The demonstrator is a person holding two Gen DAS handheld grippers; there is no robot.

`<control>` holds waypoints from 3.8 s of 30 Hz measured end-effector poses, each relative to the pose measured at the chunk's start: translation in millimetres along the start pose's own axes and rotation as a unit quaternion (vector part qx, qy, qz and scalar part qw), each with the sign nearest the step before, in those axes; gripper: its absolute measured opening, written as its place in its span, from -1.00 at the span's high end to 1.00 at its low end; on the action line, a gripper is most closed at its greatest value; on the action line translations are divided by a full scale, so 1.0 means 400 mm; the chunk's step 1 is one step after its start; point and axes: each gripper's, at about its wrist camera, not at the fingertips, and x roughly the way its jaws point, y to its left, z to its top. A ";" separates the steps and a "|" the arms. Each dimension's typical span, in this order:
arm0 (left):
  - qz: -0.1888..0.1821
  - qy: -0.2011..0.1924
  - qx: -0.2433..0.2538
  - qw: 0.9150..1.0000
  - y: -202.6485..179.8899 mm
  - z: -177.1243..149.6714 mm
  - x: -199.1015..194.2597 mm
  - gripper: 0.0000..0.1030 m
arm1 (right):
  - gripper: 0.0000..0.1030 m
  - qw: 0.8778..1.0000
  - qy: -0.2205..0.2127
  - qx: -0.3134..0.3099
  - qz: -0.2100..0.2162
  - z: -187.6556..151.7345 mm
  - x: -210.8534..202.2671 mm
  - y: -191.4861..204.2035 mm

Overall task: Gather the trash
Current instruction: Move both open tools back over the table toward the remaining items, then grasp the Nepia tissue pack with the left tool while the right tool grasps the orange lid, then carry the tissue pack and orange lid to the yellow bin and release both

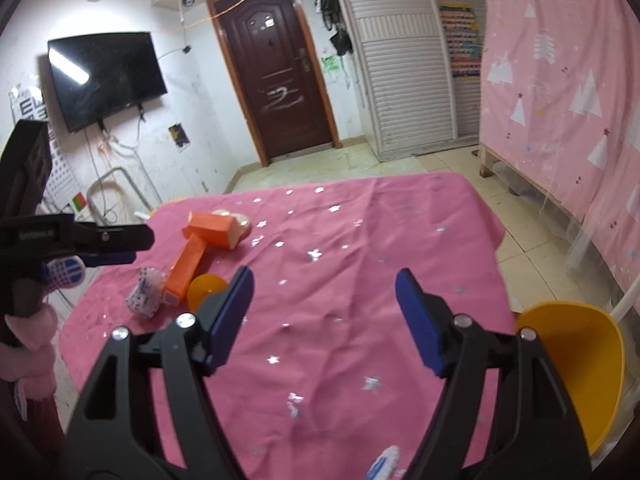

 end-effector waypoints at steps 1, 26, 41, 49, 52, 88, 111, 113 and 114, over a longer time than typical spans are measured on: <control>0.003 0.001 0.000 1.000 0.015 -0.001 0.000 -0.34 | -0.37 1.000 0.003 -0.004 0.002 0.001 0.006 0.010; 0.070 0.041 0.085 0.993 0.147 -0.079 0.088 -0.18 | -0.53 0.996 0.059 -0.073 0.013 0.002 0.119 0.176; 0.096 0.003 0.062 0.993 0.214 -0.072 0.023 0.30 | -0.54 0.987 0.123 -0.105 0.028 -0.002 0.220 0.245; 0.091 0.000 0.050 0.995 0.231 -0.070 0.000 0.29 | -0.15 0.983 0.149 -0.100 0.029 0.001 0.255 0.246; 0.088 -0.001 0.047 0.995 0.228 -0.069 -0.006 0.29 | 0.22 0.982 0.157 -0.101 0.035 -0.003 0.260 0.246; 0.062 -0.043 0.158 0.984 -0.169 -0.064 -0.055 0.29 | 0.21 0.995 -0.046 0.061 -0.068 0.031 -0.098 -0.188; 0.003 -0.030 0.269 0.963 -0.516 -0.122 0.001 0.29 | -0.40 0.962 -0.103 0.177 -0.181 -0.055 -0.253 -0.505; -0.016 -0.030 0.274 0.961 -0.560 -0.124 0.011 0.29 | -0.40 0.958 -0.116 0.185 -0.184 -0.055 -0.272 -0.518; -0.027 -0.028 0.274 0.961 -0.585 -0.124 0.020 0.29 | -0.40 0.955 -0.128 0.194 -0.186 -0.056 -0.289 -0.527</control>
